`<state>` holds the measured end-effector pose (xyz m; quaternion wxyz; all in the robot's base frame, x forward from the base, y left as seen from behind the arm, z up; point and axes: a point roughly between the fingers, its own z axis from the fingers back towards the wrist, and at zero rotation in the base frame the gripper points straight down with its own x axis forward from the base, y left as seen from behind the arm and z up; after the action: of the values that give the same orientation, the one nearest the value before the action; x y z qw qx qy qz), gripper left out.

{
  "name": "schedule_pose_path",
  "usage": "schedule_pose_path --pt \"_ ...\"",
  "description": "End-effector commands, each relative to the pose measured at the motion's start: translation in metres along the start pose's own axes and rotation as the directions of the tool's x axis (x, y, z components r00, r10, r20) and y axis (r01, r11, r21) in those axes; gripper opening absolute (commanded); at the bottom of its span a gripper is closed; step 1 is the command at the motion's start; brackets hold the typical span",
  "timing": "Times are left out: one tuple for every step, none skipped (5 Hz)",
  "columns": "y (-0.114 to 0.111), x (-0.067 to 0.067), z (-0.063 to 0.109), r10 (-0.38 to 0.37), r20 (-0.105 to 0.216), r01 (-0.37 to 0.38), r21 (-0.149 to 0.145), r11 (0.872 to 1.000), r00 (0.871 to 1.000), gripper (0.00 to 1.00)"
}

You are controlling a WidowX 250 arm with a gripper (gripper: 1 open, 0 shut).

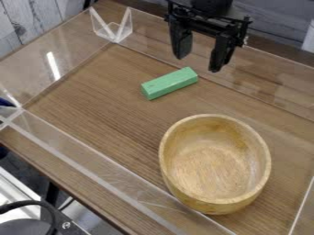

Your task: Put the green block in the brown bowl

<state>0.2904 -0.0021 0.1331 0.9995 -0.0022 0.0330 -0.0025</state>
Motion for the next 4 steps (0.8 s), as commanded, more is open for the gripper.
schedule_pose_path --pt "0.007 0.005 -0.01 -0.053 -0.019 0.053 0.014 0.998 0.998 1.0" --pt "0.016 0.012 -0.024 -0.153 -0.058 0.155 0.04 0.987 0.987 1.0" --pt "0.023 0.02 -0.032 -0.281 -0.072 0.285 0.058 0.957 0.957 1.0" --pt "0.032 0.029 -0.04 -0.348 -0.082 0.354 0.068 0.933 0.934 1.0"
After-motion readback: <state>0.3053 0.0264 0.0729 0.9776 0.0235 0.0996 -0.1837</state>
